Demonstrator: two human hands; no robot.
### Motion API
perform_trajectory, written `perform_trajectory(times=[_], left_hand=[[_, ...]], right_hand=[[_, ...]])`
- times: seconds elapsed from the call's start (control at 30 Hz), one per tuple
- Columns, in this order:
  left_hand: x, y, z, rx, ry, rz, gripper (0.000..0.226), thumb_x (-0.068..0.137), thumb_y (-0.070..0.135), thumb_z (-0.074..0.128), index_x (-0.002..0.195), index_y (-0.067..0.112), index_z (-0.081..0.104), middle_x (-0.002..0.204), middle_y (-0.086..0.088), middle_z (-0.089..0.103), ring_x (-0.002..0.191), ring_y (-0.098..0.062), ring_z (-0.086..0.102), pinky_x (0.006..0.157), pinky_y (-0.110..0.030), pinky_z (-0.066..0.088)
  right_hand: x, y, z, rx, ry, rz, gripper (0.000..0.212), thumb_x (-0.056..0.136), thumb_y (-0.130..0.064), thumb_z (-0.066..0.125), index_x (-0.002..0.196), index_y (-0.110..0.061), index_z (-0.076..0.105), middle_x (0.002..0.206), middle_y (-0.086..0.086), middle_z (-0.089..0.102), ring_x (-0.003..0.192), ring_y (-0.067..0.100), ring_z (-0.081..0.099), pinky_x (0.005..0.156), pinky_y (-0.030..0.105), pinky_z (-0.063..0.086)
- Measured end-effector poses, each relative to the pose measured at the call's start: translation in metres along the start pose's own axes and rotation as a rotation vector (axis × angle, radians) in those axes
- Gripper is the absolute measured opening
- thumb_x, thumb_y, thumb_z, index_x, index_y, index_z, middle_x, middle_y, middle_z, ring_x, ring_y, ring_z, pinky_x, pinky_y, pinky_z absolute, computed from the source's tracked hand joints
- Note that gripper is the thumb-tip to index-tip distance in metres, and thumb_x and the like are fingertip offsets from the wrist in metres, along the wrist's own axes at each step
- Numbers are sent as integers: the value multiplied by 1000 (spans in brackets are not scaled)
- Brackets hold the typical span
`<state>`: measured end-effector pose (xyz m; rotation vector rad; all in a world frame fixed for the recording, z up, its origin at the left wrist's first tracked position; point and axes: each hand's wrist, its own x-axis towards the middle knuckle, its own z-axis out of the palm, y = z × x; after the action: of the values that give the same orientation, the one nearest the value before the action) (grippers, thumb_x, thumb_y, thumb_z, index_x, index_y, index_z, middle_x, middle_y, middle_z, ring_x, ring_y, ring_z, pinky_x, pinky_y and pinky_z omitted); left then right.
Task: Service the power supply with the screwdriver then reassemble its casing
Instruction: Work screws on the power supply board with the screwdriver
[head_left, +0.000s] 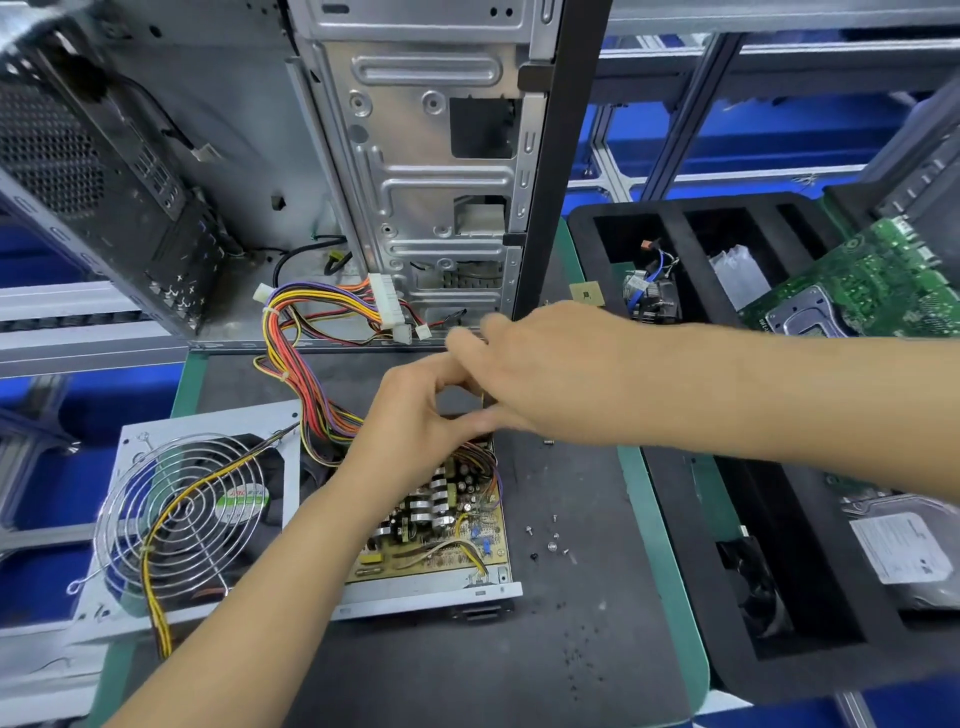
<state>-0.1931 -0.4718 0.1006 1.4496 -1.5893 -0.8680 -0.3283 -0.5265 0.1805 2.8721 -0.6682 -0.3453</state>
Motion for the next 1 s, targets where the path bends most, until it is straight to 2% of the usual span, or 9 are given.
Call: perform_trajectory(times=[0.07,0.13,0.3,0.43,0.57,0.67,0.83,0.93,1.0], left_hand=[[0,-4,-3,11,-12,-18,23,69,28,86,78,38,67,86,12,73,82,9,61,74,-11,44],[2,-6,-4,4,-69,-3,27,74,22,84,85,41,69,98,15,73,94,12,61,83,-8,42],[2,-5,-3,13,-113,-2,25,72,29,84,90,32,68,98,9,72,97,5,61,86,-12,43],[5,-3,2,-20,-50,39,32,67,16,87,82,30,62,87,30,67,84,18,56,75,-5,41],[11,-1,0,34,-63,90,21,72,8,83,91,7,73,96,-4,72,95,-11,64,87,-24,48],[13,1,-3,54,-120,128,16,76,8,80,90,3,73,95,-9,72,97,-18,63,91,-26,46],[9,1,-2,-40,-225,114,27,77,5,79,95,23,70,86,19,71,85,8,60,81,-12,43],[7,9,3,-84,-189,105,27,67,30,79,79,51,66,82,29,67,83,16,56,79,-13,43],[8,8,2,-76,-139,129,19,66,38,78,76,52,68,88,30,67,90,14,56,83,-11,41]], right_hand=[[0,11,-11,27,-53,-91,43,85,-13,57,108,-23,22,70,-4,16,50,12,23,41,28,15],[1,15,-17,-40,-114,-132,43,81,-3,53,112,-21,30,70,-4,16,53,13,26,43,28,15],[-4,12,-20,-172,-144,-126,28,87,-2,44,114,-10,43,66,-2,20,60,20,30,44,29,11],[-3,5,-18,-255,-122,-97,26,89,-4,44,113,-9,50,61,-2,26,47,16,16,42,28,11],[-4,5,-13,-259,-142,-76,22,89,-9,43,106,-15,56,60,-5,24,47,14,17,41,26,10],[-7,8,-12,-261,-131,-62,14,94,-16,40,99,-17,53,61,-4,21,47,13,15,42,26,10],[-12,10,-6,-212,-57,-60,28,104,-35,27,82,-22,40,59,-2,29,48,16,19,45,25,16],[-12,2,-5,-230,-14,-18,36,102,-44,29,79,-21,44,59,-2,38,46,15,21,44,23,17],[-12,3,-7,-180,-15,3,26,99,-42,37,94,-18,48,69,0,46,50,17,27,42,25,13]])
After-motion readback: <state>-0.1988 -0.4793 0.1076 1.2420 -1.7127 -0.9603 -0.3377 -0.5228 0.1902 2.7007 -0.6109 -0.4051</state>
